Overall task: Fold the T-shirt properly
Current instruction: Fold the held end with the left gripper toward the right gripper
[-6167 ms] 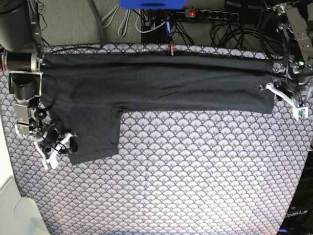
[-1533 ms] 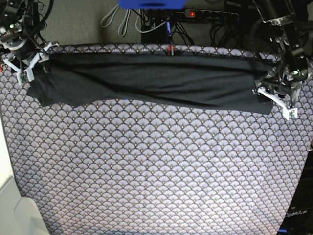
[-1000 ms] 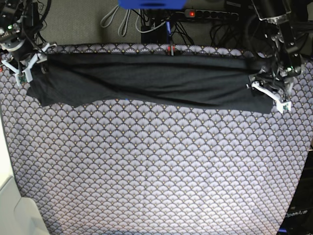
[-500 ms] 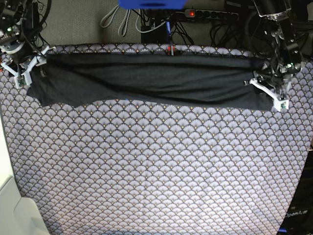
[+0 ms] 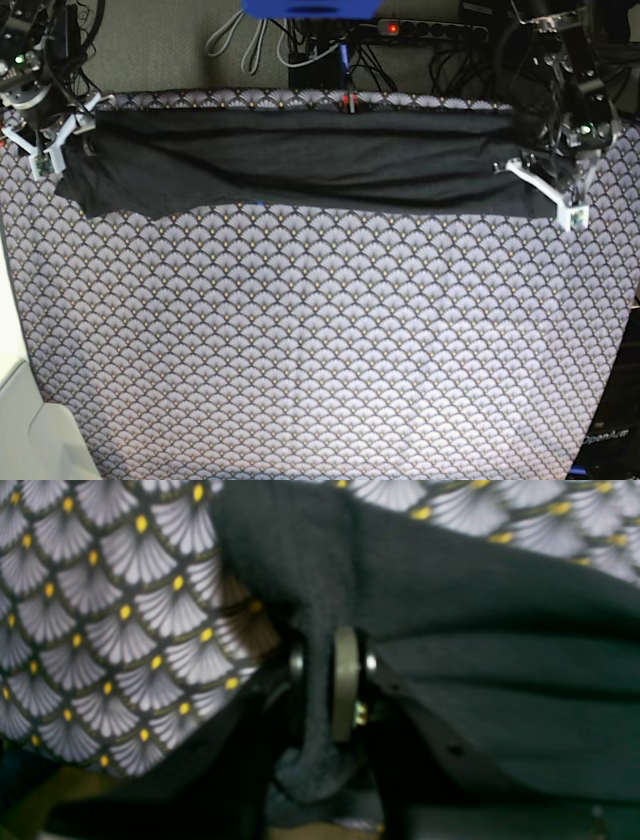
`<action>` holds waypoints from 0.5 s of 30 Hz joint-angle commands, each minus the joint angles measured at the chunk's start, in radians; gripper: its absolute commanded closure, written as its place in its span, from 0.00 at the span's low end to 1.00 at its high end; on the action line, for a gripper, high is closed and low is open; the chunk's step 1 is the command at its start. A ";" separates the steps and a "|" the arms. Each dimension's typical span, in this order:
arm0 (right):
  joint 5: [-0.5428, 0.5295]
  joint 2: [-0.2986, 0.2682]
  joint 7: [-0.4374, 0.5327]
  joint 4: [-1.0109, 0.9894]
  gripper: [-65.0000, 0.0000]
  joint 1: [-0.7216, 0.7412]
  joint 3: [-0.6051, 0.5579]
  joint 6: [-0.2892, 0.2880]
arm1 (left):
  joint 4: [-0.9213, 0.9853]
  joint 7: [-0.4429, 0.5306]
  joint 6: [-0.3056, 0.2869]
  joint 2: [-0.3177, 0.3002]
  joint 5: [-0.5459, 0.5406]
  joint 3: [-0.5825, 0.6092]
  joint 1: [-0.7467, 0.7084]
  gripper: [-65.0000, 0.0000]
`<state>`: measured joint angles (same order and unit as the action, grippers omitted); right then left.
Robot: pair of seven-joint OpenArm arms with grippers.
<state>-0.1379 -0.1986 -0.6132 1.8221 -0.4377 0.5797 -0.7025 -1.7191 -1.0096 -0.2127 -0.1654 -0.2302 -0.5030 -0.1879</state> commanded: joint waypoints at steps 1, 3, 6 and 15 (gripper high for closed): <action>-0.010 -0.014 0.022 0.020 0.46 0.001 0.009 0.004 | -0.068 0.008 0.005 -0.009 -0.001 0.002 0.018 0.99; -0.010 -0.014 0.022 0.020 0.46 0.001 0.009 0.004 | -0.129 -0.031 0.009 0.002 -0.001 0.040 0.024 0.99; -0.010 -0.014 0.022 0.020 0.46 0.001 0.009 0.004 | -0.221 -0.087 0.012 0.016 -0.001 0.123 0.026 0.99; -0.010 -0.028 0.022 0.020 0.46 0.003 0.007 0.004 | -0.255 -0.128 0.012 0.151 -0.001 0.360 -0.009 1.00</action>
<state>-0.1375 -0.2131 -0.6094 1.8221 -0.4332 0.5781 -0.7025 -1.9568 -1.1542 -0.2028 -0.0151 -0.2268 -0.1436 -0.2096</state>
